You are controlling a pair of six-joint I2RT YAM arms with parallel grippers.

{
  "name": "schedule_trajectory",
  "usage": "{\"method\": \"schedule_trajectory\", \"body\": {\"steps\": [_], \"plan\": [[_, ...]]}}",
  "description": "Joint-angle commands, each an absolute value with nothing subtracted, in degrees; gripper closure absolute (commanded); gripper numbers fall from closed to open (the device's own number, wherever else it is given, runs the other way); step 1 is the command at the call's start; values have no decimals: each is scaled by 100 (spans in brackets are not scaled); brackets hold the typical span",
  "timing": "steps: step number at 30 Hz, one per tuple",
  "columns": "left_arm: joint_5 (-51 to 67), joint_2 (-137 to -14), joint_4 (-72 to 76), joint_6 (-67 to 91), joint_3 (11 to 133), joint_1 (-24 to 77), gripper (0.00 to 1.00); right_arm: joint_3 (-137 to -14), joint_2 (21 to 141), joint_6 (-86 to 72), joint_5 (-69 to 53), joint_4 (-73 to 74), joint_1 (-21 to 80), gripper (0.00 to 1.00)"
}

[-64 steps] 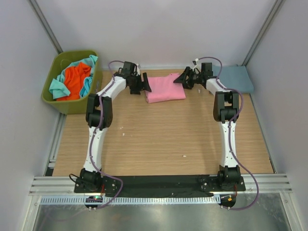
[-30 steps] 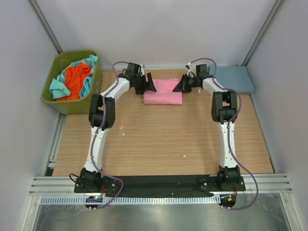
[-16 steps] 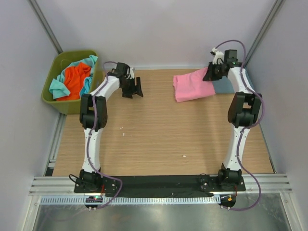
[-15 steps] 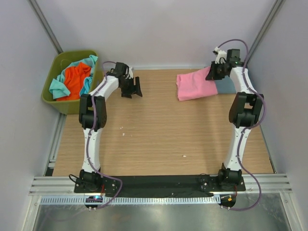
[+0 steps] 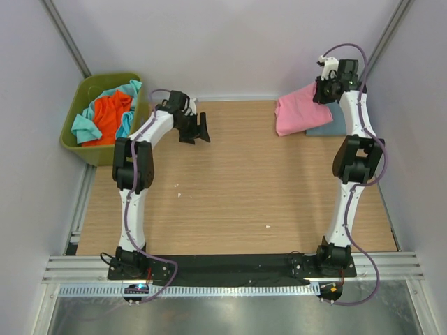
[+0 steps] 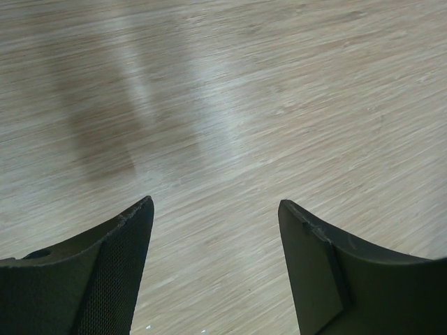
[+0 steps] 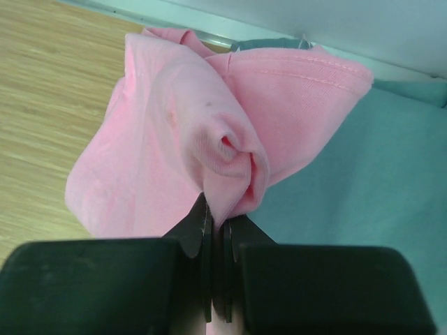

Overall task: Fold and stack the t-shirts
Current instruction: Neatly place the folded tshirt to the corner

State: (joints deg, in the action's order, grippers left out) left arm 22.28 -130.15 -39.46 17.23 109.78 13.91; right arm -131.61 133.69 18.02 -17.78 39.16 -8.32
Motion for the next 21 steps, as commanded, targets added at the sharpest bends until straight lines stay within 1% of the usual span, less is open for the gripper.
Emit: {"method": "schedule_trajectory", "body": {"steps": [1,21], "plan": [[2303,-12621,-3902,1556,10925,1424,27,-13632,13368,1934,-1565,3692,-923,99],[2127,-12797,-3902,1433,11039,1837,27,-14062,13385,1864,-1538,3560,-1758,99]]}}
